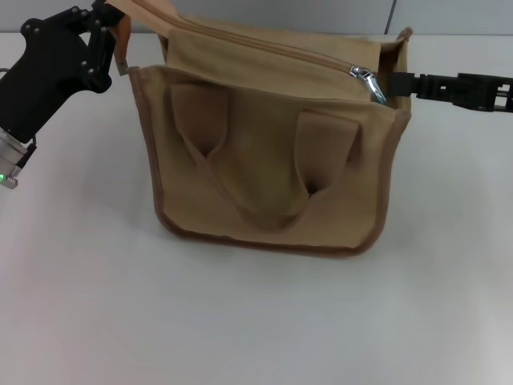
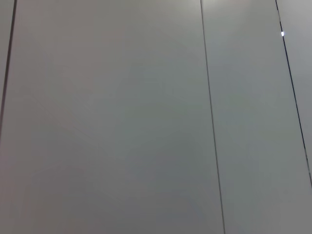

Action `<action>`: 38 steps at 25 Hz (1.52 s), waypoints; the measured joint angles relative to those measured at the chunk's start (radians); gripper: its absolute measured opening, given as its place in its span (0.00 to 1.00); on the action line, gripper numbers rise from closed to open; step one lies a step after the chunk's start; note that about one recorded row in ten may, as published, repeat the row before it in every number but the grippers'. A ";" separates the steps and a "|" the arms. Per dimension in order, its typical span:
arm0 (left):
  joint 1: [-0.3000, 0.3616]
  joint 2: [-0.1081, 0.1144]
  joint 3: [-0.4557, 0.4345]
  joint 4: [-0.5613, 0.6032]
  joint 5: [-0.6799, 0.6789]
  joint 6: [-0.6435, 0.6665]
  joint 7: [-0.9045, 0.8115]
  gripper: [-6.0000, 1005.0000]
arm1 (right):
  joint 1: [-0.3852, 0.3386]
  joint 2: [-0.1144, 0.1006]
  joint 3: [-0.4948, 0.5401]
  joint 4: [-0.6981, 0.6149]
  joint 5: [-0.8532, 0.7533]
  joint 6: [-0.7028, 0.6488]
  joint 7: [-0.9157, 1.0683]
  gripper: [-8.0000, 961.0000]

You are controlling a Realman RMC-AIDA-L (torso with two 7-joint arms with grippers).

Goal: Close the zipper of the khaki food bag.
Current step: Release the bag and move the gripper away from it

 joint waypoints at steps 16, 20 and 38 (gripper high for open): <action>0.009 -0.002 0.001 -0.001 0.002 0.004 0.001 0.08 | -0.059 0.011 0.157 0.002 0.062 -0.198 -0.211 0.73; 0.010 -0.001 0.001 -0.001 0.002 0.005 0.001 0.09 | -0.091 0.012 0.195 0.011 0.092 -0.299 -0.374 0.81; 0.010 0.000 0.000 -0.001 -0.009 -0.002 0.000 0.09 | -0.200 0.038 0.200 0.178 -0.229 -0.383 -1.025 0.80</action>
